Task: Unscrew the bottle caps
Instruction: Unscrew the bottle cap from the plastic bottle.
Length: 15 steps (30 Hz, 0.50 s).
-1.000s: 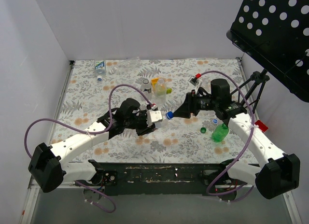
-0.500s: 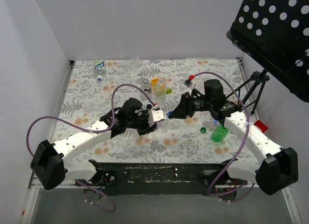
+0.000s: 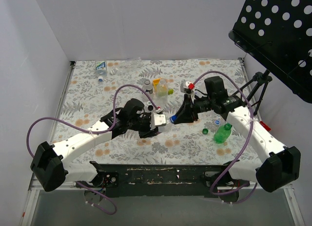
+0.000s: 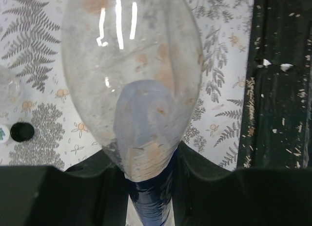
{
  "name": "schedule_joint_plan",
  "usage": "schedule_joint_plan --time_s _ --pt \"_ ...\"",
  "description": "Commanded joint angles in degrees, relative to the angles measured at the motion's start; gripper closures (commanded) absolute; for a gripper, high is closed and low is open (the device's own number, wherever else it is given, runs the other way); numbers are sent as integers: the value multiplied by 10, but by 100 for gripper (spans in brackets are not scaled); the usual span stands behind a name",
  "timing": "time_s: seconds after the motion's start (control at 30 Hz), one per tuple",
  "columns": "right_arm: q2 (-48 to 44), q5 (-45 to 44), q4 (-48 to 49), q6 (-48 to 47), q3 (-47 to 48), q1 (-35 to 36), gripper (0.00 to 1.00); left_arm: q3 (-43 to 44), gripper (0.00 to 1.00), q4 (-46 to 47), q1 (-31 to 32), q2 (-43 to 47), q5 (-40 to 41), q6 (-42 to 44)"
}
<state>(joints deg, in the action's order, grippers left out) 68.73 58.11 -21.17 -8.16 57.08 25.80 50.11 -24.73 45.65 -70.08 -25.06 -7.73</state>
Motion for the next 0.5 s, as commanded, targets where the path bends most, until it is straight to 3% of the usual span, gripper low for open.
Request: schedule_joint_plan --time_s 0.0,0.03,0.07,0.1,0.17,0.23,0.27,0.47 --pt "39 127 -326 -535 156 17 99 37 82 -77 3 11 -85 53" --pt "61 103 -409 -594 193 27 99 41 82 -93 3 9 -104 63" --pt "80 74 -507 -713 228 40 99 45 81 -109 2 9 -120 75" --pt "97 40 -539 -749 251 52 99 49 81 -120 4 7 -136 75" --pt "100 -32 -538 -771 268 86 98 56 81 -141 2 2 -163 102" --pt "80 -99 -521 -803 259 123 85 57 81 -154 2 -2 -175 110" --pt "77 -117 -518 -803 262 136 84 55 80 -154 3 -5 -173 110" --pt "82 -139 -512 -790 281 145 85 48 80 -145 2 -4 -153 103"
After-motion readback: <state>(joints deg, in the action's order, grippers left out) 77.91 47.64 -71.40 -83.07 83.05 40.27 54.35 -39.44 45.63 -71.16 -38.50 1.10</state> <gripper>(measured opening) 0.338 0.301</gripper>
